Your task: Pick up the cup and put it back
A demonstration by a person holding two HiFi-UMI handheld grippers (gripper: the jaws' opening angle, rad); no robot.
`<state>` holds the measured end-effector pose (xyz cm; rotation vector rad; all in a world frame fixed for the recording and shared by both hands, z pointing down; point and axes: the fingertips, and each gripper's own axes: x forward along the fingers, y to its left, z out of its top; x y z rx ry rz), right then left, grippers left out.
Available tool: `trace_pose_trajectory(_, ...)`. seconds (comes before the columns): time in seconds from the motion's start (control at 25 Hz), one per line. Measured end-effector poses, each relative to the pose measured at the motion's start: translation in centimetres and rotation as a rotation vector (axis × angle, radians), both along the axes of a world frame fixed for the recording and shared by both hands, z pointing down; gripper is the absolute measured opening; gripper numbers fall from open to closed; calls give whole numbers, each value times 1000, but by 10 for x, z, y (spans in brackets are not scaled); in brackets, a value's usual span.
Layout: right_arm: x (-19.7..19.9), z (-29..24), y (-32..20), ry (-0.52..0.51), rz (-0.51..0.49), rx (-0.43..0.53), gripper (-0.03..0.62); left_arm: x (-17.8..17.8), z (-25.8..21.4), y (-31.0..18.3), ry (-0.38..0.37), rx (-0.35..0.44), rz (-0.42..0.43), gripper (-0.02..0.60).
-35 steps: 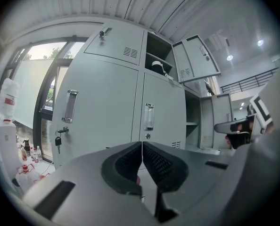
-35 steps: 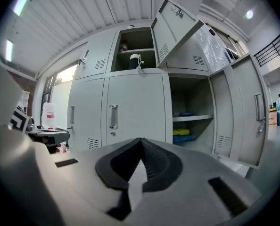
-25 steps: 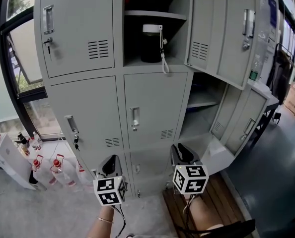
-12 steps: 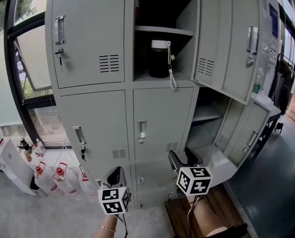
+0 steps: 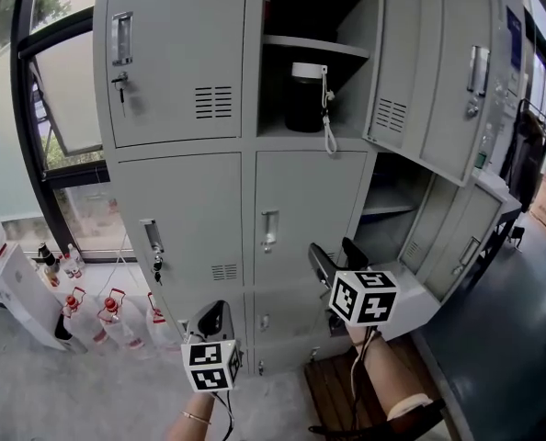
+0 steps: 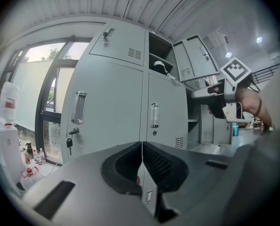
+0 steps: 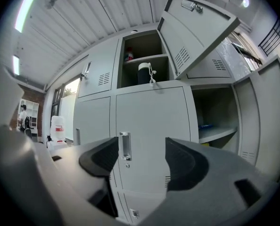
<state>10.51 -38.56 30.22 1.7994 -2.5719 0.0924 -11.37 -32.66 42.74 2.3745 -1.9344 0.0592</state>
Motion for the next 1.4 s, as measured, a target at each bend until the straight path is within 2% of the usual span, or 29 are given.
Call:
trace_pose_trajectory(0.32,-11,-36,-18,10,-22,22,305,-4,-6,2,13,-10,7,11)
trace_pose_trajectory(0.52,-16,-62,-32,9,-32,39,305,-7,-17,-7,18,34,-2,11)
trace_pose_trajectory(0.92,-25,-113,-47,22,-7,121,308,8,-43,-6,20,41,58,11)
trace_pose_trajectory(1.2,-29,-151,-62,25,7,150,312,-3,-38,-14,14,92,23,12)
trace_pose_trajectory(1.4,-30,-178,-73,56,21,174,321,2,-45,-13,55,61,57,11)
